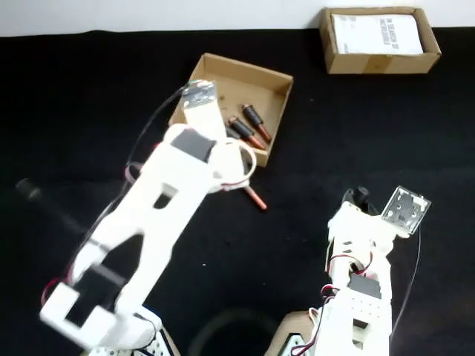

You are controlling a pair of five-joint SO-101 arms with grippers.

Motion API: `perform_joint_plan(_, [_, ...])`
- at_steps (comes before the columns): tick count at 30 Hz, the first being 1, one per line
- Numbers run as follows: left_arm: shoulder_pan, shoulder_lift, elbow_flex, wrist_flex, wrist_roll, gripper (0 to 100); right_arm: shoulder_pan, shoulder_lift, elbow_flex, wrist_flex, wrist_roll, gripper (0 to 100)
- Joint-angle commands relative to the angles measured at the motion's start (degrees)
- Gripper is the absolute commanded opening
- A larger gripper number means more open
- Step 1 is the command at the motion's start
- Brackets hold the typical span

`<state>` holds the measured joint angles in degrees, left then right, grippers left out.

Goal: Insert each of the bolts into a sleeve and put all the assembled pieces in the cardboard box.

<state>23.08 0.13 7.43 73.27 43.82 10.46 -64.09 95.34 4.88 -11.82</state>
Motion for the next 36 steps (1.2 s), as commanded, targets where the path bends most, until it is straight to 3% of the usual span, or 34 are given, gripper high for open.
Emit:
perform_joint_plan(1, [0.6,10.0,-9.5,0.4,1.3,12,0.8,-1.1,5.7,-1.4,-0.6,0.7])
perform_joint_plan(9, [0.7,31.9,-26.2,0.8,1.8,12,0.8,-1.1,5.8,-1.4,-0.6,0.7])
perform_joint_plan(16, [0.4,42.0,-35.6,0.8,1.8,12,0.8,-1.1,5.8,-1.4,-0.6,0.7])
perform_joint_plan(23, [-1.2,44.6,-36.9,0.8,1.7,12,0.8,-1.1,5.8,-1.4,-0.6,0.7])
perform_joint_plan(27, [-1.7,45.5,-36.9,0.8,1.7,0,0.8,-1.1,5.8,-1.4,-0.6,0.7])
perform_joint_plan(31, [-1.5,45.4,-37.3,2.4,1.5,1,0.7,-1.1,5.7,-1.3,-0.7,0.7])
perform_joint_plan(36, [-0.6,40.8,-40.0,7.5,1.2,1,-6.6,-1.1,5.4,-0.8,-0.7,0.7])
